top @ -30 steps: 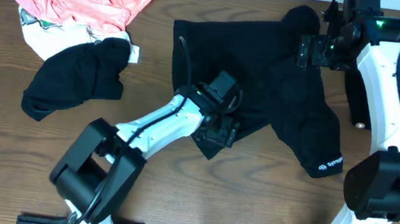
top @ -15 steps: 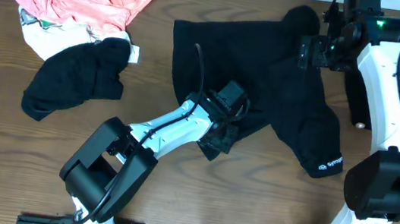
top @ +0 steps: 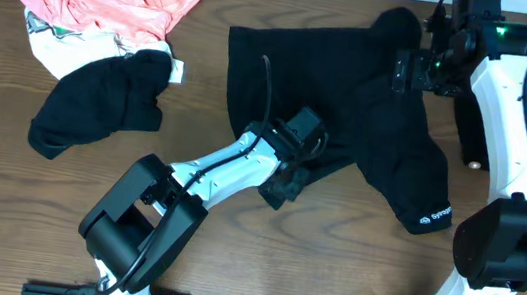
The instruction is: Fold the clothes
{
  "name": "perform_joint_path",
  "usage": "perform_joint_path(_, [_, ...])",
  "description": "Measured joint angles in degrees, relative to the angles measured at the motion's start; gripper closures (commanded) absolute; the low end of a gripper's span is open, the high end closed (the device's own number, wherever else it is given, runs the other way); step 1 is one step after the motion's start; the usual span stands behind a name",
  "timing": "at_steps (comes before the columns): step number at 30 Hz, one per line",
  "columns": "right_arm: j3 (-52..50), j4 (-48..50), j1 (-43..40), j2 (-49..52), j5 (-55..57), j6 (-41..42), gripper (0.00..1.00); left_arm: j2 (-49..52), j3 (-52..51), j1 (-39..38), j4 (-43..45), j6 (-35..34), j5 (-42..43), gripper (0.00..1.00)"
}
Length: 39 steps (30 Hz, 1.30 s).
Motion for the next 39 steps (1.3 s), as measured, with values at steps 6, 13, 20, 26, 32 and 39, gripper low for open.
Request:
perform_joint_path(6, [0.0,-1.0,0.0,0.0,0.0,0.0,0.01,0.0,0.0,0.7,-8.7,2.3,-10.6,0.94])
perform_joint_path(13, [0.0,-2.1,0.0,0.0,0.0,0.0,0.01,0.0,0.0,6.0,-11.4,3.3,-18.5,0.94])
perform_joint_path(20, [-0.7,-3.0,0.2,0.0,0.0,0.0,0.01,0.0,0.0,15.1,-11.4,3.5,-20.1,0.94])
perform_joint_path(26, [-2.0,-2.5,1.7,0.0,-0.2,2.5,0.02,0.0,0.0,22.3,-11.8,3.5,-20.4,0.94])
perform_joint_path(32, [-2.0,0.7,5.9,1.7,-0.2,5.9,0.06,0.0,0.0,23.7,-11.9,3.8,-19.6,0.68])
perform_joint_path(39, [-2.2,7.2,11.6,5.7,2.1,9.4,0.14,0.0,0.0,23.7,-12.1,3.3,-18.3,0.47])
